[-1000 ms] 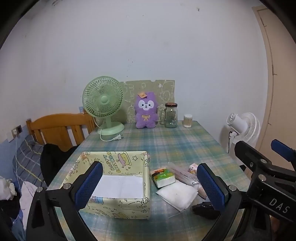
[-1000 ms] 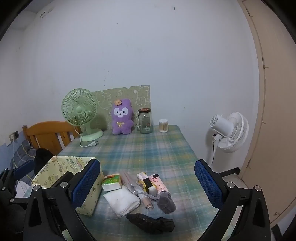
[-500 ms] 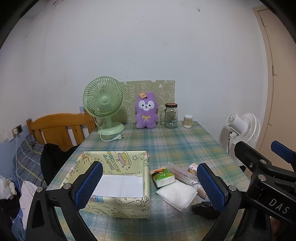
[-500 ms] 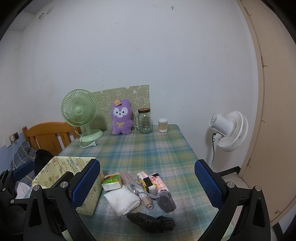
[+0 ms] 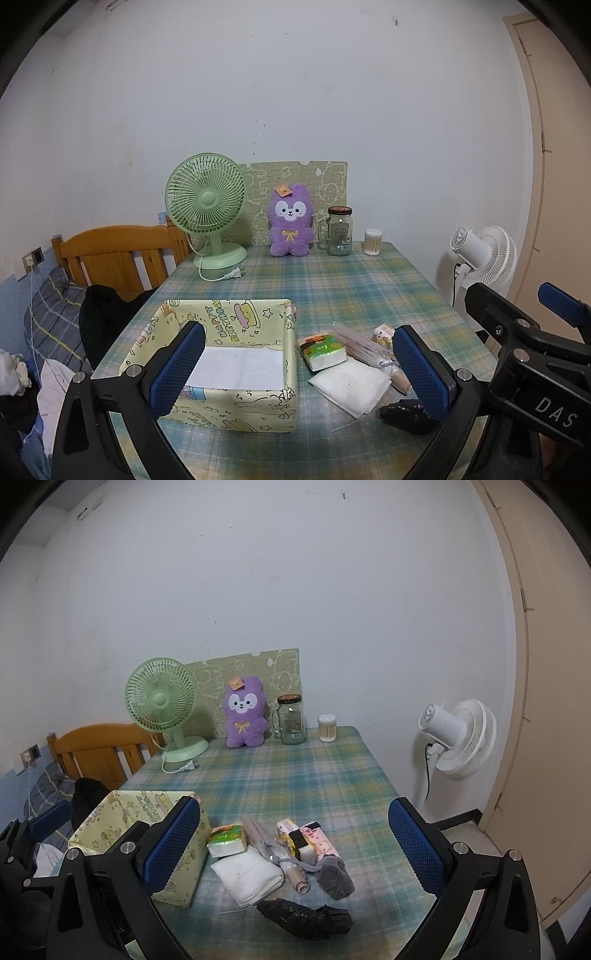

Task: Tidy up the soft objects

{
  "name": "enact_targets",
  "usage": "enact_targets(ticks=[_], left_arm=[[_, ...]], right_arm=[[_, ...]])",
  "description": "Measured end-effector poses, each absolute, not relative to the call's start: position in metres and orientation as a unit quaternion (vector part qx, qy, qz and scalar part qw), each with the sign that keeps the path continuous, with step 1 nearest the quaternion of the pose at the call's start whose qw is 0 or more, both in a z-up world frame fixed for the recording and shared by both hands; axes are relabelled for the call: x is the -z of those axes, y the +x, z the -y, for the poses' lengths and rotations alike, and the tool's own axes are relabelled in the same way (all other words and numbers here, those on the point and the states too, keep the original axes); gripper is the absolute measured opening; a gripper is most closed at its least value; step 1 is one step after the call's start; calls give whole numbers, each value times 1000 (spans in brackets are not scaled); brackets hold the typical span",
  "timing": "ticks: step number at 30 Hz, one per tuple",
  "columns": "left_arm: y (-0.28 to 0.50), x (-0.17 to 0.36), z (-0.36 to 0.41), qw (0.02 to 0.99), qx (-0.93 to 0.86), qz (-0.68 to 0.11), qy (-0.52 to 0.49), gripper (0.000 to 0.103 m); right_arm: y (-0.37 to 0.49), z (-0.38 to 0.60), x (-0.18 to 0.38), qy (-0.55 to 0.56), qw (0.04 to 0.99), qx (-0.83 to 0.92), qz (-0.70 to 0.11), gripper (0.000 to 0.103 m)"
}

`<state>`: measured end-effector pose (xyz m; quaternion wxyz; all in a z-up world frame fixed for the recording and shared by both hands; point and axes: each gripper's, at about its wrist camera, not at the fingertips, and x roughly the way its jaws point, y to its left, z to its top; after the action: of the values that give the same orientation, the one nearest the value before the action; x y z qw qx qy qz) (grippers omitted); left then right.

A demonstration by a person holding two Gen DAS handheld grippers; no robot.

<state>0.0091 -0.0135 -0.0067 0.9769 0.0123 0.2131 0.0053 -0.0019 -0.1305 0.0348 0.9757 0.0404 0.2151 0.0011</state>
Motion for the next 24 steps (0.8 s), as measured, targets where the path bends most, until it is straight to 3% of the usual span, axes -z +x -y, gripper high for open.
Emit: enact_targets(ticks=[24], left_arm=[[3,7,11,978,2,-206,8,102]], right_arm=[[0,130,-40,39,976,-16,-214,103]])
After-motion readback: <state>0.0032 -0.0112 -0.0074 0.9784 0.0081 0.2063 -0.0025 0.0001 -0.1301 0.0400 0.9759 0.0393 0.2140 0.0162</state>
